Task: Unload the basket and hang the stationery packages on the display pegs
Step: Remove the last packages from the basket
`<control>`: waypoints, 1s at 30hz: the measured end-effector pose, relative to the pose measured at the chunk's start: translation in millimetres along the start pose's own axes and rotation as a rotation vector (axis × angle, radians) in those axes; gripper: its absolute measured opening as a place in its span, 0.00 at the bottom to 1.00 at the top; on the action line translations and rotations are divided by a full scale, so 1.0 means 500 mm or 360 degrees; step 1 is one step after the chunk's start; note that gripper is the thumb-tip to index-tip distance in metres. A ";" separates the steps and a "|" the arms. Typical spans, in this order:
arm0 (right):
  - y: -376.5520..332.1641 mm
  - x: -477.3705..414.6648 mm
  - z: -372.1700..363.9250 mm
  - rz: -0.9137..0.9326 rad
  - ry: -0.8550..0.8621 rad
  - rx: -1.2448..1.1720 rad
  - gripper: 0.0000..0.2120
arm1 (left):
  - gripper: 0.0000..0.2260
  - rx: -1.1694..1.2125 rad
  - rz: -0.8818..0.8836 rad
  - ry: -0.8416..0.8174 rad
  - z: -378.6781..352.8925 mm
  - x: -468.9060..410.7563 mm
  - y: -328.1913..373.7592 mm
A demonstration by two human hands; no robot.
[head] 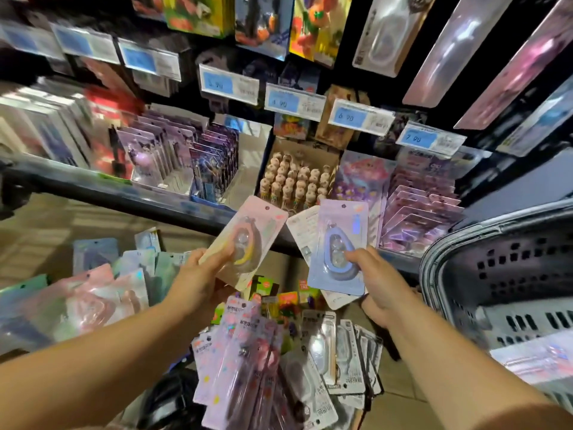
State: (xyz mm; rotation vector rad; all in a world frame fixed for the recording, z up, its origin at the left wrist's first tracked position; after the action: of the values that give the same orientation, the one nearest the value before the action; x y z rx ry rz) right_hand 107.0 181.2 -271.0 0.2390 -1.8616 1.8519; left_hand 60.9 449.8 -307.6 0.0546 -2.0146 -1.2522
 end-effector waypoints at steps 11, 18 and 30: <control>-0.011 0.038 -0.008 0.0065 -0.0004 -0.0151 0.07 | 0.16 -0.0026 -0.0017 -0.0042 -0.026 0.025 -0.014; -0.005 0.061 -0.043 0.0104 -0.0099 -0.0092 0.08 | 0.30 -0.0094 0.0150 -0.0400 -0.079 0.056 -0.046; 0.009 0.077 -0.059 0.0135 -0.0190 0.0088 0.10 | 0.17 -0.0084 0.0171 -0.0429 -0.073 0.051 -0.046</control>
State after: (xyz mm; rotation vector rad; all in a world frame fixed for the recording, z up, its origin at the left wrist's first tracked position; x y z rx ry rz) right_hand 78.2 218.7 -258.8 0.3002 -1.9284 1.9877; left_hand 57.2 400.0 -302.5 -0.2575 -2.1777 -1.2991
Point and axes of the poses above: each hand's wrist, its own x-axis away from the middle knuckle, its own z-axis out of the back of the hand, y = z × x, the point moved 10 cm from there along -x, towards the middle knuckle, and after that the axes turned 13 degrees about y, right-handed, at the moved point
